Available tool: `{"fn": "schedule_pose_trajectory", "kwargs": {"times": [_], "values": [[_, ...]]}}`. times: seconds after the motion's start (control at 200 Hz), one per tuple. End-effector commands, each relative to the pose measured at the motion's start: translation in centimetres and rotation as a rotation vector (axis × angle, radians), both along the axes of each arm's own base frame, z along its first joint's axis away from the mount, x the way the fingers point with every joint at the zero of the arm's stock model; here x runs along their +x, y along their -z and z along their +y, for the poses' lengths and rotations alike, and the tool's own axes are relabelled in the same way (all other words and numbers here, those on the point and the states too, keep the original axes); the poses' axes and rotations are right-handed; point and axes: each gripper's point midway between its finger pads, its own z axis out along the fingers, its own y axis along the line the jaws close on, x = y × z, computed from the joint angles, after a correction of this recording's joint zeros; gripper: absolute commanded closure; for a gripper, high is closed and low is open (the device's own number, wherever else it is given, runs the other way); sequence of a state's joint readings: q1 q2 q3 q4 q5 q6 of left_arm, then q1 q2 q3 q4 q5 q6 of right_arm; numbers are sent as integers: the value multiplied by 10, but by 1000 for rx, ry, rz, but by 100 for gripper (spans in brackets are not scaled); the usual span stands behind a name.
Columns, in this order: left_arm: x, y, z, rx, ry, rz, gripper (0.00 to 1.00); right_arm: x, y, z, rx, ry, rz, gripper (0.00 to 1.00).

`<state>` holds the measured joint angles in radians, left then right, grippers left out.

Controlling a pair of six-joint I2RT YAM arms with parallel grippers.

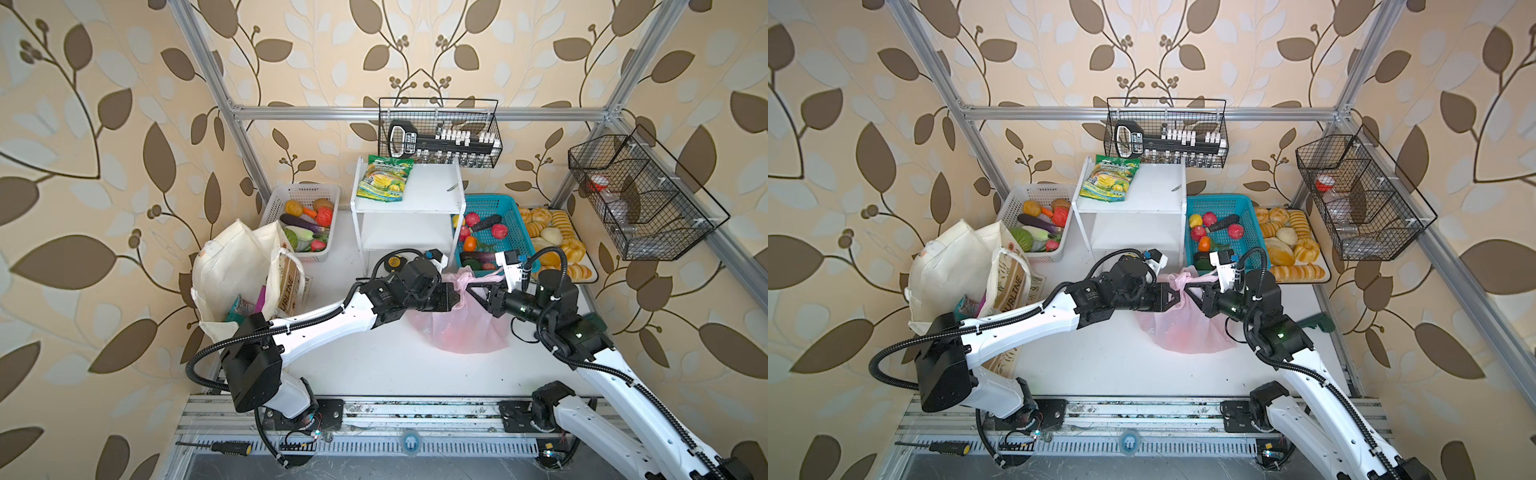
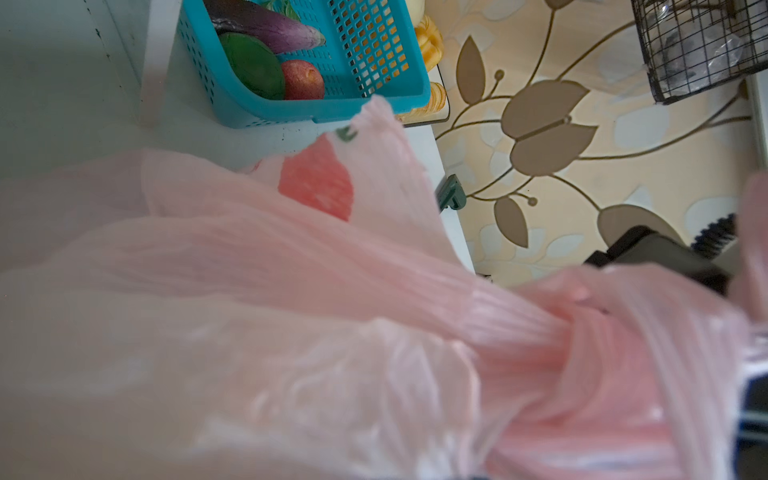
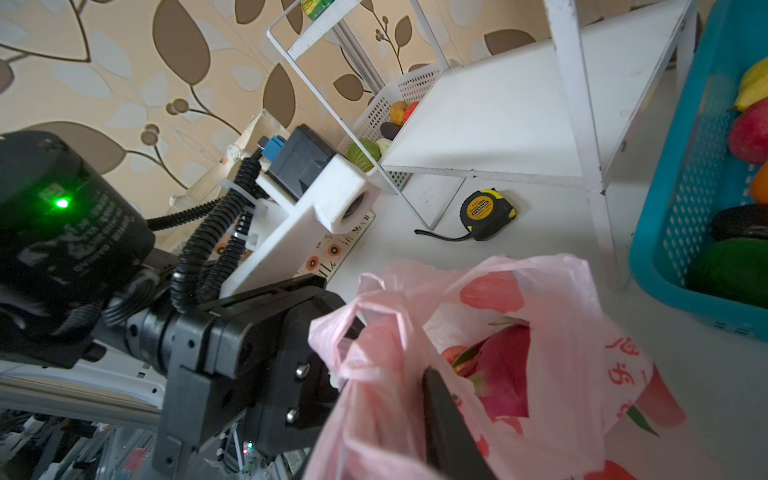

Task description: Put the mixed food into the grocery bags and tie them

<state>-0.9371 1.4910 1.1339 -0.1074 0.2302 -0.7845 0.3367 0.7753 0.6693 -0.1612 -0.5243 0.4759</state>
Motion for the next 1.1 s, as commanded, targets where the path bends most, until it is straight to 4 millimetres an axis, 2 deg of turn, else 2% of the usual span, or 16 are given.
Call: {"fn": "schedule_pose_trajectory", "kwargs": {"times": [0.0, 0.14, 0.33, 0.425, 0.58, 0.745, 1.095], "values": [[3, -8, -4, -1, 4, -47, 100, -5, 5, 0, -9, -43, 3, 66], [4, -3, -4, 13, 0, -41, 100, -4, 9, -8, -7, -36, 25, 56], [4, -1, -6, 11, 7, -37, 100, -12, 6, 3, 37, -133, 21, 42], [4, 0, -7, 12, 11, -36, 100, -8, 6, 6, 27, -128, 13, 40], [3, 1, -9, 10, 22, -33, 100, 9, 10, 1, -12, -42, 7, 39], [3, 2, -9, 11, 26, -33, 100, 18, 12, 8, -58, -29, -11, 39], [1, 9, -10, 23, 38, -27, 100, 25, 10, 11, -61, -17, -36, 51]]}}
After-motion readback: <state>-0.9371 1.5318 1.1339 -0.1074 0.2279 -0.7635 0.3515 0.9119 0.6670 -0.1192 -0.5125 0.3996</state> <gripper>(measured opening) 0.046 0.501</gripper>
